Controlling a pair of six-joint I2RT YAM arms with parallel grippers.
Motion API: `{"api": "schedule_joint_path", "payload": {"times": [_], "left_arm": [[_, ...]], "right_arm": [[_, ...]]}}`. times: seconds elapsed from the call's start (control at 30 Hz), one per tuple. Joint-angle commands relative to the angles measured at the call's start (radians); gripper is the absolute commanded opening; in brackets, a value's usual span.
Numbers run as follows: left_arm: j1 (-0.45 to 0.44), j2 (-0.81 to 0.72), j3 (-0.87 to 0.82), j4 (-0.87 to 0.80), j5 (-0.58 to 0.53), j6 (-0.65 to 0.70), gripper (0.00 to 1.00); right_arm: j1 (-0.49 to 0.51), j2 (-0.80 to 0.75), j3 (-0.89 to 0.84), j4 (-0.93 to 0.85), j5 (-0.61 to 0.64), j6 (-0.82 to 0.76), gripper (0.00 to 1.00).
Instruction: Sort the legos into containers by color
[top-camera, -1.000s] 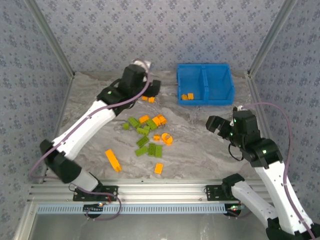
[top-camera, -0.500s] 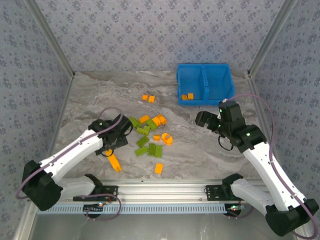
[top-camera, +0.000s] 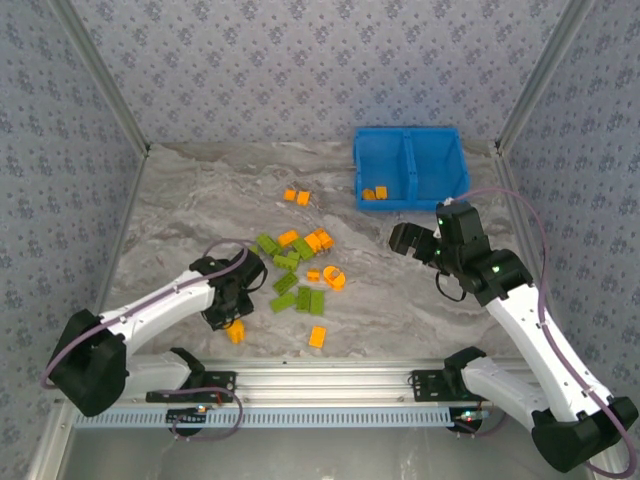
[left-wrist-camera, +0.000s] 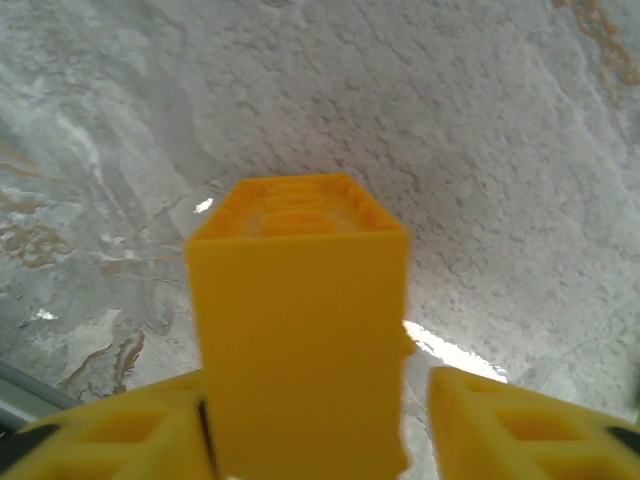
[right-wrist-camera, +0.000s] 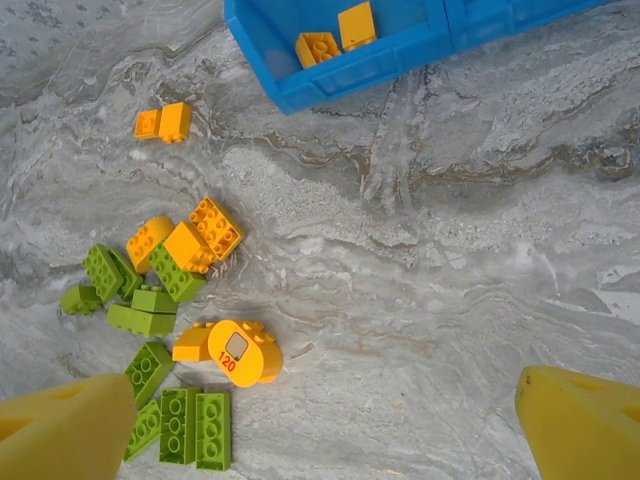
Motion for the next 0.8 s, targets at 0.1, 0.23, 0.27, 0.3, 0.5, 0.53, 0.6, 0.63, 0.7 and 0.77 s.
{"api": "schedule_joint_path", "payload": {"times": [0.1, 0.23, 0.27, 0.3, 0.5, 0.53, 0.6, 0.63, 0.7, 0.77], "left_arm": [[0.007, -0.039, 0.096, -0.005, 0.047, 0.041, 0.36], [0.004, -0.048, 0.239, -0.014, 0.064, 0.099, 0.29], [0.001, -0.042, 0.286, -0.012, 0.065, 0.124, 0.28], [-0.001, -0.032, 0.331, -0.015, 0.065, 0.142, 0.26], [-0.043, 0.127, 0.629, 0.149, 0.092, 0.341, 0.26], [-0.058, 0.168, 0.681, 0.181, 0.097, 0.387, 0.25], [-0.085, 0.291, 0.826, 0.234, 0.102, 0.482, 0.24], [-0.091, 0.347, 0.883, 0.257, 0.112, 0.516, 0.23], [-0.098, 0.475, 1.008, 0.319, 0.134, 0.554, 0.22], [-0.102, 0.599, 1.122, 0.365, 0.154, 0.578, 0.22]], "right_arm": [[0.005, -0.045, 0.032, -0.043, 0.045, -0.009, 1.0], [0.005, -0.051, 0.041, -0.054, 0.049, -0.009, 1.0], [0.005, -0.051, 0.043, -0.057, 0.05, -0.009, 1.0], [0.003, -0.053, 0.044, -0.061, 0.05, -0.008, 1.0], [0.005, -0.09, 0.033, -0.062, 0.063, 0.013, 1.0], [0.004, -0.093, 0.035, -0.065, 0.064, 0.014, 1.0], [0.004, -0.1, 0.043, -0.078, 0.07, 0.017, 1.0], [0.005, -0.104, 0.047, -0.086, 0.074, 0.019, 1.0], [0.005, -0.118, 0.049, -0.1, 0.079, 0.026, 1.0], [0.005, -0.138, 0.043, -0.109, 0.087, 0.038, 1.0]]}}
